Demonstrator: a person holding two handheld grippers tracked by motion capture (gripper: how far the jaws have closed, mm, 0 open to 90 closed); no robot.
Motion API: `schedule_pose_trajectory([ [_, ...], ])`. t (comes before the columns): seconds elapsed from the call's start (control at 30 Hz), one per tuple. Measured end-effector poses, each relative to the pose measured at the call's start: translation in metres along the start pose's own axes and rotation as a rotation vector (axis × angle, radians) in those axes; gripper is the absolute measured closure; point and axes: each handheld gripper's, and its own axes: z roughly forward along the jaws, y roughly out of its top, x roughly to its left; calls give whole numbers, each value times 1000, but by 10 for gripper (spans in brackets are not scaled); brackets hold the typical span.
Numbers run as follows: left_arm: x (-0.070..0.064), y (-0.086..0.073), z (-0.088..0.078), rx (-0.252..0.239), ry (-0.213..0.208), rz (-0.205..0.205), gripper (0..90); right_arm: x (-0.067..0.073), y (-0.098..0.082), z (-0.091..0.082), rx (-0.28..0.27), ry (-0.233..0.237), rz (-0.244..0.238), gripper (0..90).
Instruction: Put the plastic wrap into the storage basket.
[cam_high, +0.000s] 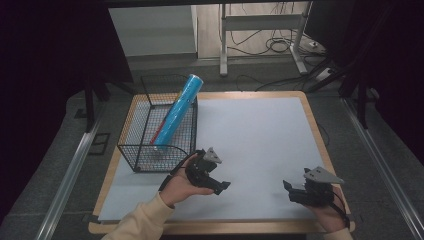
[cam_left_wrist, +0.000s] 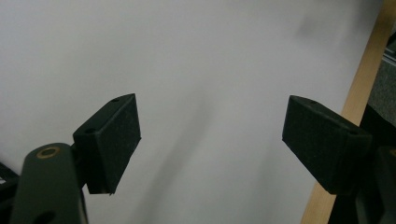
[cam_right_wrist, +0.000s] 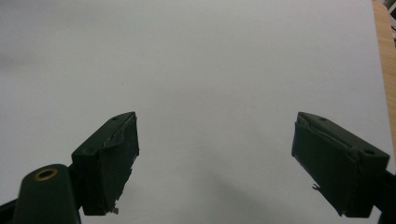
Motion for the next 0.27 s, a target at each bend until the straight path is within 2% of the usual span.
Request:
schedule_pose_trajectory([
  [0.07, 0, -3, 0, 6, 13, 11, 188, 0, 0, 0, -2, 1, -1, 153],
  [0.27, 4, -4, -7, -38, 27, -6, 188, -1, 0, 0, -9, -2, -1, 153],
])
